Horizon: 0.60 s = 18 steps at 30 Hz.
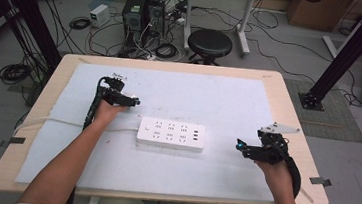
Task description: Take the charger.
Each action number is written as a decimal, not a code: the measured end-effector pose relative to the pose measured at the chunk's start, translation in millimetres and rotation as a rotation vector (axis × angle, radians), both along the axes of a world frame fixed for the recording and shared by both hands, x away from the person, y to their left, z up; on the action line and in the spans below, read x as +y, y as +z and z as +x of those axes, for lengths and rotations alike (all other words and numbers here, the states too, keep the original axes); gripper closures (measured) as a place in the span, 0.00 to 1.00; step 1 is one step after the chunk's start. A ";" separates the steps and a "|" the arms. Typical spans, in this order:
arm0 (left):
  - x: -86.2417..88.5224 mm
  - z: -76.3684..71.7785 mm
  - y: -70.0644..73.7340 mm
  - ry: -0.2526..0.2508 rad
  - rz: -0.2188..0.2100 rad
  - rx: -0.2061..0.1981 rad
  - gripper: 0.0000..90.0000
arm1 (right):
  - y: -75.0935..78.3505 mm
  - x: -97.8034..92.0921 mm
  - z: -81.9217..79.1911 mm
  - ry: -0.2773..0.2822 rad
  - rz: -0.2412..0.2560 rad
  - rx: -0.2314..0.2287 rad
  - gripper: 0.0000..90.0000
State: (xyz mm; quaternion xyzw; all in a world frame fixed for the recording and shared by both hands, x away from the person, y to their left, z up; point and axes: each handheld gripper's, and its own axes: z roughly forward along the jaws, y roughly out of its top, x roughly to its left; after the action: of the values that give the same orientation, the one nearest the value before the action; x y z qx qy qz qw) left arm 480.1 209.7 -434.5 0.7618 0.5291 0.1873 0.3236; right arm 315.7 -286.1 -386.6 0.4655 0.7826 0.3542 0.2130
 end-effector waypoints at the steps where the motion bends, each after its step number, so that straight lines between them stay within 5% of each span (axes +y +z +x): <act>1: 0.0 0.0 0.0 0.000 0.000 0.000 0.19 | -0.2 -0.2 0.0 0.002 -0.001 0.000 0.19; 12: 2.5 0.1 -3.0 0.008 0.004 0.005 0.25 | -1.4 -0.2 0.8 -0.001 0.002 0.008 0.19; 18: 3.4 -0.8 -4.7 -0.025 -0.002 0.013 0.38 | -1.8 0.8 1.7 0.004 0.000 0.012 0.19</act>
State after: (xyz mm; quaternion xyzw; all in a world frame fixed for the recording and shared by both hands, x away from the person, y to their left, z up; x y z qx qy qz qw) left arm 479.3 213.1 -439.2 0.7692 0.5219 0.1777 0.3232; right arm 317.5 -285.2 -388.4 0.4659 0.7848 0.3521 0.2077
